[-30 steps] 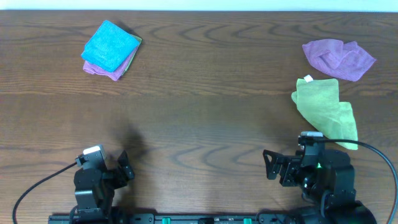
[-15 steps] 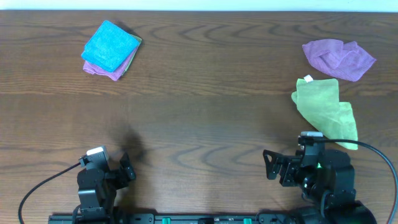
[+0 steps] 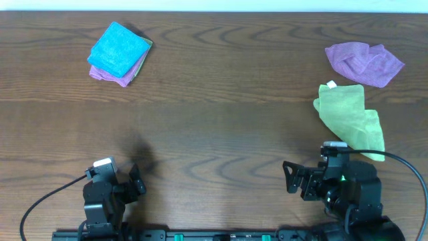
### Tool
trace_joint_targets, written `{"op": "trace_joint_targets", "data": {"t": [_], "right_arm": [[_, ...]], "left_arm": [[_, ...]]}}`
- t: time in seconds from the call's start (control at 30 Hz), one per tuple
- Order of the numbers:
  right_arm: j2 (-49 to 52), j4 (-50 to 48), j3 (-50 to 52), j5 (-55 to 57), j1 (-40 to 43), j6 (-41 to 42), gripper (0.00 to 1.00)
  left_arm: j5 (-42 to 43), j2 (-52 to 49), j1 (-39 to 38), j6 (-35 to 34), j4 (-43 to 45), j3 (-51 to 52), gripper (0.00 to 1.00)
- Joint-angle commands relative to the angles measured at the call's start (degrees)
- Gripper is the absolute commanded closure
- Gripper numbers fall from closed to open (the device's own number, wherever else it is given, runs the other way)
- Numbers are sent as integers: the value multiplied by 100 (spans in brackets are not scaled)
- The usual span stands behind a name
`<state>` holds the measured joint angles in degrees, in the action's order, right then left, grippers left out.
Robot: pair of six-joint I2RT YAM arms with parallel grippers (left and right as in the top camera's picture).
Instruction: Fold the cloth
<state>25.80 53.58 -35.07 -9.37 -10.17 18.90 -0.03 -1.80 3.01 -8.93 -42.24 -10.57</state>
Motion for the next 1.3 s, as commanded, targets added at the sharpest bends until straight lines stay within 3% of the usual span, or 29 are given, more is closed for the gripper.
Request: {"op": "trace_joint_targets", "data": {"t": [0.0,0.3,0.6,0.8,1.0,1.27], "right_arm": [[-31,2,-11,15,57,61,1],[-50,22,-11,149,37,-9,1],[-911,-24,562,1567,46,-1298,1],[-1565,-264,1241,1910,122,-2046,1],[-1967,-686,1952,1757,155,-2061,1],[-2413,-748,2417,1746,420,-1152,1]], "left_arm": [[-50,59,31,81,-35,125,5],[-50,59,31,81,-35,125,5],[-50,59,31,81,-35,125,5],[-50,59,31,81,-35,125,5],[-50,59,31,81,-35,125,5],[-50,59,31,81,-35,125,5]]}}
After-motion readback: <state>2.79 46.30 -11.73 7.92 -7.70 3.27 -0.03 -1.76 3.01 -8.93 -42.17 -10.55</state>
